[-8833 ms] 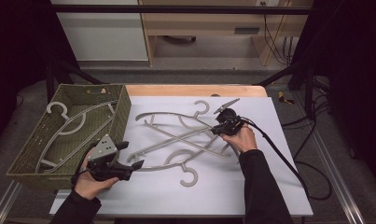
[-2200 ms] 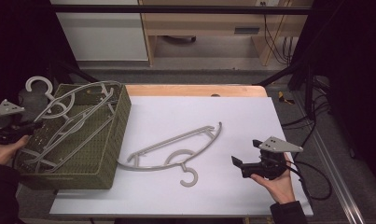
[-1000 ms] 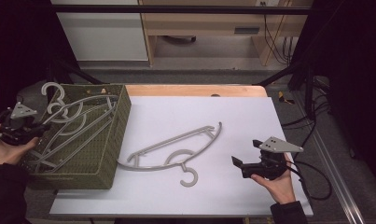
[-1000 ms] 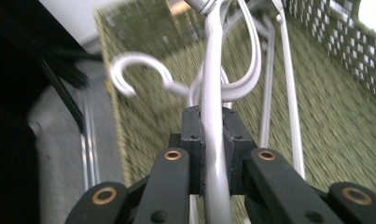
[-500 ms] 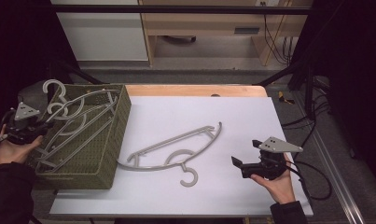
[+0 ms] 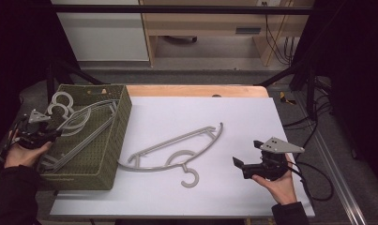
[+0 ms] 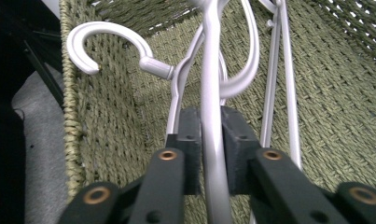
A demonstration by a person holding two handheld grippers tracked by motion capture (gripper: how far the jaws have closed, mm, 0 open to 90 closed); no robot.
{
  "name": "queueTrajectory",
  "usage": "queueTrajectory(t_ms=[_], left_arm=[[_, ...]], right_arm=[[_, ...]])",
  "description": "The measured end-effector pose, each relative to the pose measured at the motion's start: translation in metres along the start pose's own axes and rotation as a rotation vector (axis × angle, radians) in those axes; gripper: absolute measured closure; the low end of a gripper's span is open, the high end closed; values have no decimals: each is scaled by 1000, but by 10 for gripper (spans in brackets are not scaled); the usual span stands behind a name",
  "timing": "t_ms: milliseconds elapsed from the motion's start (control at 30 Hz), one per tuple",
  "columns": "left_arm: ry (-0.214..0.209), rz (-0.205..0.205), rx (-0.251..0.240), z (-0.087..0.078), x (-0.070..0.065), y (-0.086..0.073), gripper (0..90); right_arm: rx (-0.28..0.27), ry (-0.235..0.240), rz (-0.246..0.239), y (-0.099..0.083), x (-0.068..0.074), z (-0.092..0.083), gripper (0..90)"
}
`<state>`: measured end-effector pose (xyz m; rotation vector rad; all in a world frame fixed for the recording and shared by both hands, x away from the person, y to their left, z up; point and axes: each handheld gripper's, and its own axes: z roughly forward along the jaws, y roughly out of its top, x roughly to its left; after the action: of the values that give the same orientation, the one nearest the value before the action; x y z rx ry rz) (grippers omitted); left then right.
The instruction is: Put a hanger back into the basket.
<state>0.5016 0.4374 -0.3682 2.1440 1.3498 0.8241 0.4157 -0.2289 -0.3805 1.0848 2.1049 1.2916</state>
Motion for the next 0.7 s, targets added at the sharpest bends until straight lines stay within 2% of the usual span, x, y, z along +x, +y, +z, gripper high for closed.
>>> queueTrajectory(t_ms=[100,200,300,467,700], left_arm=[[19,-19,-17,-8,2,2,691],[19,-34,-34,-17,4,2,644],[13,-41,-83,-27,1,3,600],[-36,-27,-159,-42,-11,7,489],[-126,13,-248,-60,-39,17,350]], right_arm=[[-1,0,-1,0,0,0,48],[-2,2,0,0,0,0,48],[-5,3,1,1,0,-1,49],[-6,0,0,2,0,-2,51],[-10,0,-6,3,0,-1,52]])
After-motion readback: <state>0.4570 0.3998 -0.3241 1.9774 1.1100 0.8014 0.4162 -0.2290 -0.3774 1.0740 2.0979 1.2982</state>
